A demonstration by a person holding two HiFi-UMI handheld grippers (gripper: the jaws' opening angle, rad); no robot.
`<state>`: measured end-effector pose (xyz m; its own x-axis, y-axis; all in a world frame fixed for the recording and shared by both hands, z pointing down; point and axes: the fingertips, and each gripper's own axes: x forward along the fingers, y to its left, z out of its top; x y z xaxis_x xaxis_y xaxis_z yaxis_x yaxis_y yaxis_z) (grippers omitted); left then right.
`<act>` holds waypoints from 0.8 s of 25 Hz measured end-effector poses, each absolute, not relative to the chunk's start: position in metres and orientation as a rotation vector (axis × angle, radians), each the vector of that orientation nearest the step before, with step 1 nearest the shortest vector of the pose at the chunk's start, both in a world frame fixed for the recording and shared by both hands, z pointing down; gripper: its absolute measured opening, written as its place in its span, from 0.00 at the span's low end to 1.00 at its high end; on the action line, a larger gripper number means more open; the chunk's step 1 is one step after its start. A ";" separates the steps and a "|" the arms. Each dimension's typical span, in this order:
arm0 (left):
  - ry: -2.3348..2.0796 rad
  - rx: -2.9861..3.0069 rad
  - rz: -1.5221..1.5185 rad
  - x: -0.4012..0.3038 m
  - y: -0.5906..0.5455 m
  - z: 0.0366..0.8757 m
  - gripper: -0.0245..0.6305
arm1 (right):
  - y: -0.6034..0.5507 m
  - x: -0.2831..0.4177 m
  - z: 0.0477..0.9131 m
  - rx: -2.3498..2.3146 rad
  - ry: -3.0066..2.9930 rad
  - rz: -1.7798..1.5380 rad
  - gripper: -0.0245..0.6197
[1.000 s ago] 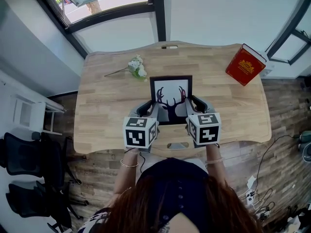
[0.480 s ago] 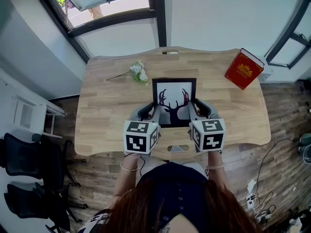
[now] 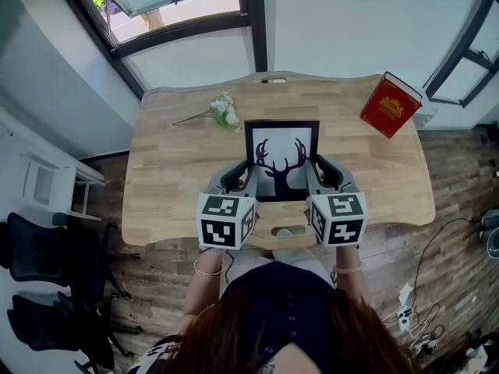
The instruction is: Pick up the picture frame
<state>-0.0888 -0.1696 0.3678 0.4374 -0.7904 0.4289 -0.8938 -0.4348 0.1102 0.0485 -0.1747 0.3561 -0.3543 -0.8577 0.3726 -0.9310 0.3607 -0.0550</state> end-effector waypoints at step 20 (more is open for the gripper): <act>-1.497 2.470 0.391 -0.111 -0.101 0.332 0.17 | -0.104 0.027 0.321 1.662 -2.394 0.270 0.15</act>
